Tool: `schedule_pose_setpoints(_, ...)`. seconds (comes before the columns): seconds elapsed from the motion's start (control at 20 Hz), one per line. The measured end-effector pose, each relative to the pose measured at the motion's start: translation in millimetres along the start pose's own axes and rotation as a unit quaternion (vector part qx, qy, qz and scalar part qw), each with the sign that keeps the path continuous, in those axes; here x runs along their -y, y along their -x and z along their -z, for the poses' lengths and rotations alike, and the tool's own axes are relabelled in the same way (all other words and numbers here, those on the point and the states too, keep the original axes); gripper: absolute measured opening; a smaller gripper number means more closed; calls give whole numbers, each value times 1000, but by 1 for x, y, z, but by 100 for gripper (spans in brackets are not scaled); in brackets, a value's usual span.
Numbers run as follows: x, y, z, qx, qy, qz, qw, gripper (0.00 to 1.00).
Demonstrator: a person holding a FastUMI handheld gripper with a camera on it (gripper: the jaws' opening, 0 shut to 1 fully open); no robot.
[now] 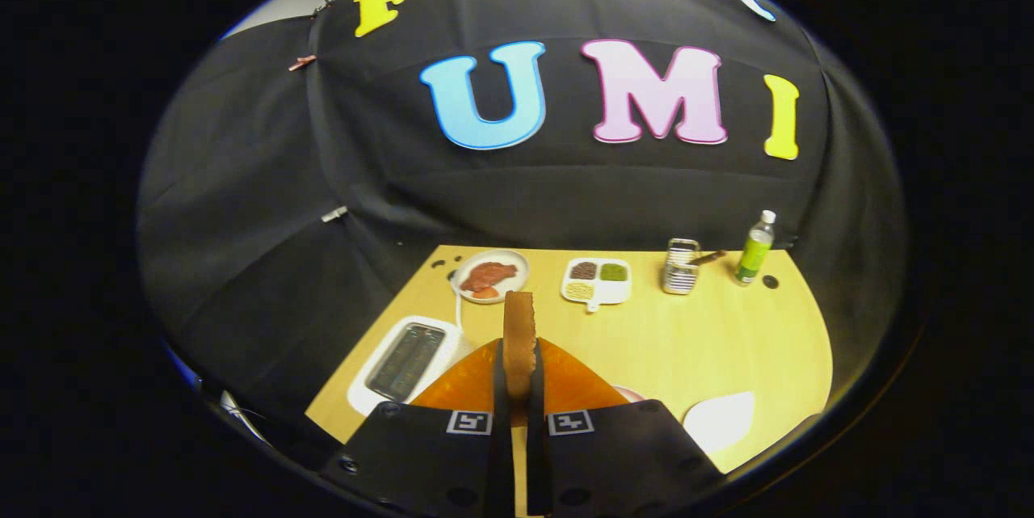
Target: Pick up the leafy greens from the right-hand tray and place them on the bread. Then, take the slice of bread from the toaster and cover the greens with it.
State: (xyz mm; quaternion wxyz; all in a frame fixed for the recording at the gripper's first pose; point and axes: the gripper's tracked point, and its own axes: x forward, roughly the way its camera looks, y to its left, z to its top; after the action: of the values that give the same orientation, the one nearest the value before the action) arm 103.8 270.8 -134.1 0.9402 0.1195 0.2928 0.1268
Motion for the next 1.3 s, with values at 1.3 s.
schedule_pose_setpoints(1.3,108,-108,217,-142,-106,51,983,11)
